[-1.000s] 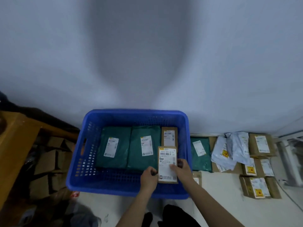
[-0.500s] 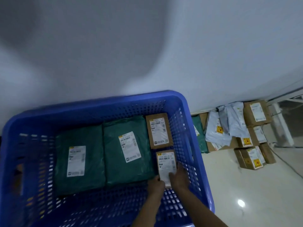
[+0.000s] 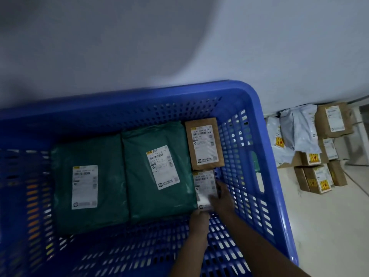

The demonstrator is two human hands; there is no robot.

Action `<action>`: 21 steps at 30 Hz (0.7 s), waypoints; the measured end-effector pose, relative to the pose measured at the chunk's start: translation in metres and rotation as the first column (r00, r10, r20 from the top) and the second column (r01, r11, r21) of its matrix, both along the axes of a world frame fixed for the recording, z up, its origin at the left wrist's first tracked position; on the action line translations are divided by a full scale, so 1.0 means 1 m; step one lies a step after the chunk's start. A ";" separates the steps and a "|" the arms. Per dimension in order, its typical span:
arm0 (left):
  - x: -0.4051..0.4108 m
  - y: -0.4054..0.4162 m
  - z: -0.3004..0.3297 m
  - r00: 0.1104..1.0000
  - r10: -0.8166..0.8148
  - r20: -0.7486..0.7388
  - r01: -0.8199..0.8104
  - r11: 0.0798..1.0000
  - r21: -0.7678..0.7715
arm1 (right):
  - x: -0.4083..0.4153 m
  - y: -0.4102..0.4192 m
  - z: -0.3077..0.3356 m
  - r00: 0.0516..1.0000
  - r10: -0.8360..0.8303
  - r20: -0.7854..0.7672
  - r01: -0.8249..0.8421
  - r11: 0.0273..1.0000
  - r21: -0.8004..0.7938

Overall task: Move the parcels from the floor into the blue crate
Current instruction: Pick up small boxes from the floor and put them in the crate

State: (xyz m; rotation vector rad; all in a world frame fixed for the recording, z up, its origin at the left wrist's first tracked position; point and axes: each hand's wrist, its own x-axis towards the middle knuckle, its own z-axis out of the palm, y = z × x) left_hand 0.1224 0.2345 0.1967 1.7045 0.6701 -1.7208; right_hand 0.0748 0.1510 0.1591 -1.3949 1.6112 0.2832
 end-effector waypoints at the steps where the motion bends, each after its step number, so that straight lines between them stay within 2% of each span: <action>1: -0.002 0.003 -0.004 1.000 0.000 -0.013 0.000 1.000 0.024 | 0.000 0.000 -0.002 1.000 -0.008 0.003 0.008 1.000 0.002; 7: 0.003 0.004 -0.017 0.997 0.061 -0.057 -0.057 0.996 0.072 | -0.001 0.001 -0.012 1.000 -0.005 0.015 0.005 1.000 -0.011; 14: 0.003 0.007 -0.024 0.997 0.073 -0.029 -0.070 0.992 0.107 | -0.002 0.004 -0.010 0.997 0.074 0.019 -0.074 0.997 -0.017; 21: 0.016 0.011 0.016 0.996 -0.013 0.091 0.001 0.991 0.130 | 0.004 0.000 0.051 0.991 0.135 -0.019 -0.134 0.991 0.016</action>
